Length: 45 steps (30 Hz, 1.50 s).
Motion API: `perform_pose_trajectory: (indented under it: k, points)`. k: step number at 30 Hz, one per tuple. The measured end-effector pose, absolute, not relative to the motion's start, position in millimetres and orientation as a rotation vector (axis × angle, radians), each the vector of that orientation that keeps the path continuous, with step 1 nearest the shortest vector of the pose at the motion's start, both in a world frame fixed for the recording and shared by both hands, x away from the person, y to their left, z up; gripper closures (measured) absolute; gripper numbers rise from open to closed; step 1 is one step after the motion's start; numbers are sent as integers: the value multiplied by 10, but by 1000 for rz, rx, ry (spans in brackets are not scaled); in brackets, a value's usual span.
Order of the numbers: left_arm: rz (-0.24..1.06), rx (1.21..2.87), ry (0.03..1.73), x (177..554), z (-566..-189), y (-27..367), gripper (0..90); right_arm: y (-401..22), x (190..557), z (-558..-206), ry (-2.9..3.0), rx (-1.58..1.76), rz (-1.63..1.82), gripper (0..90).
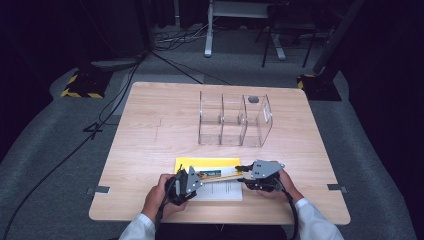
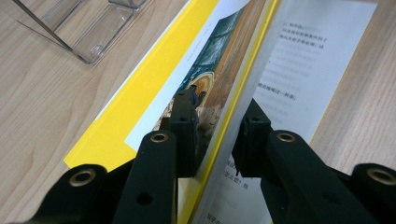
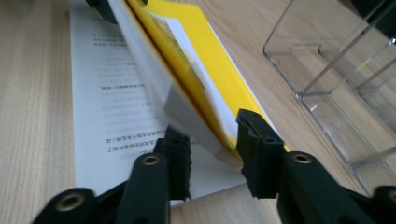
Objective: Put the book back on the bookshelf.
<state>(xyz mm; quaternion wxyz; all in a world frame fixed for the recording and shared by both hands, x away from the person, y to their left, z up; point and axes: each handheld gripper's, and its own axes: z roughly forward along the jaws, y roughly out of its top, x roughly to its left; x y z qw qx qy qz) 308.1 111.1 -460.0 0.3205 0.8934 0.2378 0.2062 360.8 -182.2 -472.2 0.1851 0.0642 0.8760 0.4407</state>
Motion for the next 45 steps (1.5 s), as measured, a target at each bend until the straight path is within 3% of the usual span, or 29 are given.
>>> perform_pose_trajectory:
  k: [7,15,17,18,22,25,26,28,32,42,45]
  points:
    - [571,2332,651,3109,-4532,1101,679,-1721,3528,-4548,2439,41,1171,794]
    - [593,2334,656,3095,-4458,977,520,-1673,3459,-4385,2419,7,1160,817]
    - [634,2321,639,3074,-4438,944,559,-1667,3455,-4352,2414,8,1165,817]
    - [645,2307,641,3072,-4421,942,654,-1664,3450,-4335,2414,8,1170,816]
    - [596,2289,602,3078,-4437,1006,738,-1664,3427,-4304,2416,23,1192,767]
    - [586,2280,593,3084,-4457,1038,755,-1719,3450,-4300,2401,85,1263,645]
    - [586,2280,593,3084,-4457,1038,757,-1719,3450,-4300,2401,85,1263,645]
    - [580,2254,605,3080,-4455,1068,758,-1892,3554,-4327,2396,217,1284,525]
    - [581,2217,613,3068,-4428,1129,758,-2088,3703,-4504,2428,383,1218,449]
    - [578,2180,614,3060,-4392,1142,767,-1978,3855,-4819,2514,511,1164,386]
    - [556,2158,612,3060,-4370,1147,768,-1957,3831,-4806,2492,516,1200,431]
